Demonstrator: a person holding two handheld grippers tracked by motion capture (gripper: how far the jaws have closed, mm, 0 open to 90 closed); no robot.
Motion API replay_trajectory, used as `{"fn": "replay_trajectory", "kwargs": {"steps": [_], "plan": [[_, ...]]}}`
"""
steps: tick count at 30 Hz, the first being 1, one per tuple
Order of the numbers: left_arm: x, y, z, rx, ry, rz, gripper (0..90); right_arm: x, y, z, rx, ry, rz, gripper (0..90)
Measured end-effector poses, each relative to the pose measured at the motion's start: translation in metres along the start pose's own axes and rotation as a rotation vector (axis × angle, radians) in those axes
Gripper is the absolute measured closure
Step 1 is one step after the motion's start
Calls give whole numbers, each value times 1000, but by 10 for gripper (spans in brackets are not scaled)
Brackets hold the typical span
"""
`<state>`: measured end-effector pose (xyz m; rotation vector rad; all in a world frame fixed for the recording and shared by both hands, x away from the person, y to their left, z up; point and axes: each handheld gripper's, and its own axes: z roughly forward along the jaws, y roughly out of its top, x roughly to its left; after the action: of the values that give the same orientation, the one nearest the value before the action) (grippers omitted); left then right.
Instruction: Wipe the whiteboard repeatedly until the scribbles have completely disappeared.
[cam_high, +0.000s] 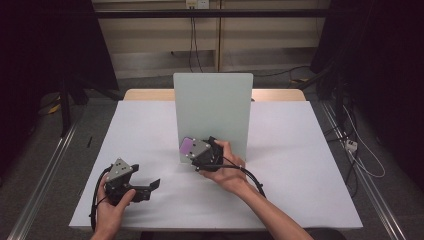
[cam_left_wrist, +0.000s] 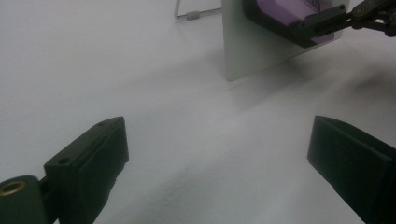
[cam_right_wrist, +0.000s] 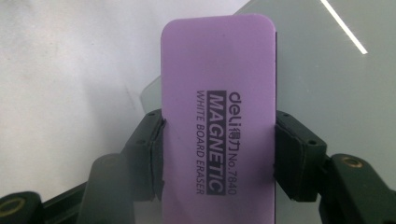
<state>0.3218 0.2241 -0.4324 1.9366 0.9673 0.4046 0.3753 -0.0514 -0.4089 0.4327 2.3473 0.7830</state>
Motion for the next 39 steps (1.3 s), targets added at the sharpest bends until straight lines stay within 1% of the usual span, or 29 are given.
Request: {"fn": "replay_trajectory", "kwargs": {"steps": [1,5,7,9,12,15,17,20,22,23,24,28,30,34,37,38,39], "plan": [[0,0,0,0,-1,1,53,1,0,1,-1,4,8,417],[1,0,0,5,-1,6,52,4,-1,4,9,29,0,417],[1,0,0,1,0,2,53,5,-1,5,9,30,-1,418],[1,0,0,2,-1,0,53,5,-2,5,4,30,8,417],[1,0,0,7,-3,6,52,4,-2,4,4,38,16,417],[2,-1,0,9,-3,-1,53,2,-2,1,-9,29,21,417],[2,-2,0,12,-2,-5,52,-1,-3,-2,-3,6,11,417],[2,-2,-1,4,-2,-5,52,-7,-2,-7,-27,-22,34,417],[1,-2,0,2,0,-9,52,-12,-2,-11,-44,-27,56,417],[2,-2,0,7,-1,-3,52,-15,-2,-13,-48,-36,63,417],[2,-1,0,11,-2,-1,53,-18,-2,-16,-52,-45,67,417],[1,-1,1,4,-2,-8,53,-32,-1,-28,-76,-88,107,417],[1,-1,0,9,-2,-1,52,-39,-2,-33,-90,-104,128,417],[2,-2,0,11,0,-8,52,-47,-4,-40,-103,-120,147,417],[2,-2,0,7,1,-2,53,-52,-5,-45,-116,-131,168,417],[2,-2,0,12,0,-2,52,-54,-5,-46,-119,-134,168,417],[1,-2,1,7,-1,-11,53,-55,-4,-47,-121,-138,170,417]]}}
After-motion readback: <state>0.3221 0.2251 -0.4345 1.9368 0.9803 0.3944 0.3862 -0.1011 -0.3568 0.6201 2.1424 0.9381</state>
